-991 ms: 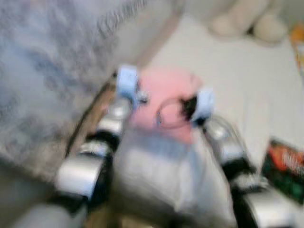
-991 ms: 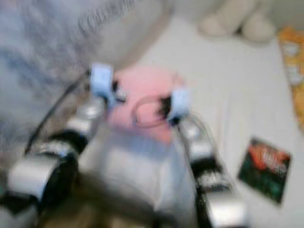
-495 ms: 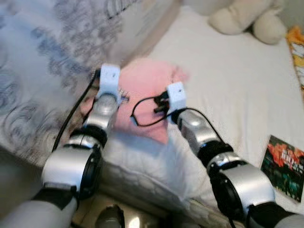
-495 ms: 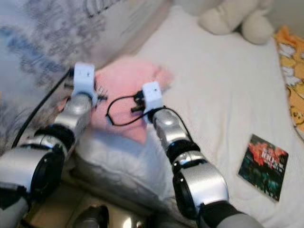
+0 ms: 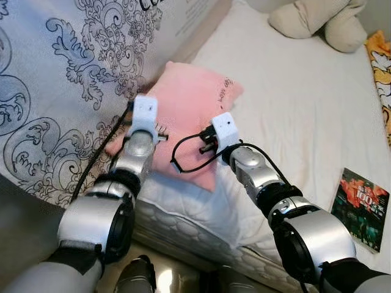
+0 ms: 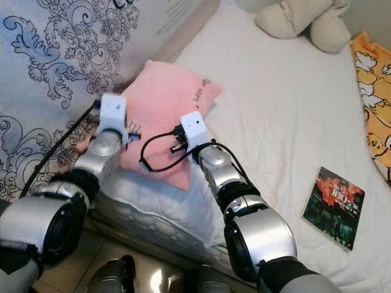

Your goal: Clean up the room

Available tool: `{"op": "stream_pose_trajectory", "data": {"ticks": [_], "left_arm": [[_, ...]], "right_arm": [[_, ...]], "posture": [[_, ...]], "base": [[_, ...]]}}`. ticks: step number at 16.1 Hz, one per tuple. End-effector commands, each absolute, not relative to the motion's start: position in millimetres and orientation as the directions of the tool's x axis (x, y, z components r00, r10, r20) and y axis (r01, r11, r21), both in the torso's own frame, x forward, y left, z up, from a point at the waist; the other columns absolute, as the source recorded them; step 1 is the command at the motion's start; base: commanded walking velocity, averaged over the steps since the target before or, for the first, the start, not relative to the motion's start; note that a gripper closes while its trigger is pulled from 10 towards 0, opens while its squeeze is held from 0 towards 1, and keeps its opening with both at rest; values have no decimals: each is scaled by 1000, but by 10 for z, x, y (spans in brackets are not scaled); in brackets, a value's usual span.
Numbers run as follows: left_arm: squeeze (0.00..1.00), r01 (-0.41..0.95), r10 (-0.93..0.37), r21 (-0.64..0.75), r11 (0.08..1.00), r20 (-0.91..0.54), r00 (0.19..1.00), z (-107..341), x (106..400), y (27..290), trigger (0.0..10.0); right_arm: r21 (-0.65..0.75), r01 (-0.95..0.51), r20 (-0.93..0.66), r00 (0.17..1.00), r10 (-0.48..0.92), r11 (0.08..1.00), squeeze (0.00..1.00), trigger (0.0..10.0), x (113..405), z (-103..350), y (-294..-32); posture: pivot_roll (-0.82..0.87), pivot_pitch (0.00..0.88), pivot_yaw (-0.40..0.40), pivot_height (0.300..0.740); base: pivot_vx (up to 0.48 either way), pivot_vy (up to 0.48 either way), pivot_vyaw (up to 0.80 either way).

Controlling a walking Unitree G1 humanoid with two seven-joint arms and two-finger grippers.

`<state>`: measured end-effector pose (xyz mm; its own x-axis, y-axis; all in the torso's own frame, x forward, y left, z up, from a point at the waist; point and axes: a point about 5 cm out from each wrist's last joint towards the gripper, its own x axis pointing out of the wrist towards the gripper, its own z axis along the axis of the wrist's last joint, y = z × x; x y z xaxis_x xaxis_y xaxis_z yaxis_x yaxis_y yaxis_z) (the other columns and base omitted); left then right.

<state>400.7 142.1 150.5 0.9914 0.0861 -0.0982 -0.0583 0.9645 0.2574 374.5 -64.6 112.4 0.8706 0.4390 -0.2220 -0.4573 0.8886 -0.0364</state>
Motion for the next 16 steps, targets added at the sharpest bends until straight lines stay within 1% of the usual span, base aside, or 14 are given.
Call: {"op": "stream_pose_trajectory", "data": {"ticks": [1, 3, 4, 6, 8, 9, 10, 11, 12, 14, 16], "left_arm": [[0, -162, 164, 278, 947, 14, 986, 1805, 4089, 1618, 10000], [0, -194, 181, 253, 948, 74, 981, 2014, 4138, 1654, 10000], [0, -218, 199, 264, 940, 95, 975, 2054, 4142, 1688, 10000], [0, -263, 253, 271, 926, 73, 965, 1958, 4107, 1806, 10000], [0, -276, 277, 306, 911, 40, 960, 1838, 4069, 1876, 10000], [0, -179, 190, 416, 892, 14, 982, 1745, 4055, 1802, 10000], [0, -165, 180, 424, 891, 5, 984, 1728, 4053, 1795, 10000], [204, -176, 196, 392, 903, -10, 981, 1734, 4053, 1847, 10000], [1000, -210, 223, 413, 886, 19, 975, 1857, 4078, 1948, 10000], [1000, -213, 216, 434, 876, 43, 976, 1928, 4095, 1954, 10000], [1000, -209, 207, 428, 879, 51, 977, 1947, 4102, 1932, 10000]], "right_arm": [[-26, -351, -234, 912, 336, 936, 0, 10000, 3790, 1102, -908], [-26, -336, -158, 931, 328, 942, 0, 10000, 3861, 1279, -873], [-19, -320, -127, 940, 316, 947, 0, 10000, 3902, 1375, -871], [-6, -315, -129, 941, 312, 949, 0, 10000, 3913, 1397, -848], [-17, -333, -172, 930, 325, 943, 0, 10000, 3878, 1315, -800], [5, -340, -231, 915, 332, 940, 0, 10000, 3824, 1197, -727], [10, -346, -242, 909, 338, 938, 0, 10000, 3810, 1175, -701], [31, -337, -254, 908, 334, 941, 0, 10000, 3792, 1154, -635], [97, -347, -264, 895, 360, 933, 1000, 10000, 3752, 1133, -489], [129, -349, -278, 886, 371, 928, 1000, 10000, 3720, 1094, -430], [148, -340, -280, 886, 370, 929, 1000, 10000, 3714, 1083, -432]], "posture": [[-31, 193, -151, 740], [-34, 195, -146, 740], [-31, 198, -148, 740], [-24, 199, -152, 740], [-20, 199, -157, 740], [-16, 202, -162, 740], [-19, 206, -161, 740], [-18, 209, -166, 740], [-13, 205, -168, 740], [0, 193, -166, 740], [-1, 190, -166, 740]], "base": [[0, 0, 0], [0, 0, 0], [0, 0, 0], [0, 0, 0], [0, 0, 0], [0, 0, 0], [0, 0, 0], [0, 0, 0], [0, 0, 0], [0, 0, 0], [0, 0, 0]]}}
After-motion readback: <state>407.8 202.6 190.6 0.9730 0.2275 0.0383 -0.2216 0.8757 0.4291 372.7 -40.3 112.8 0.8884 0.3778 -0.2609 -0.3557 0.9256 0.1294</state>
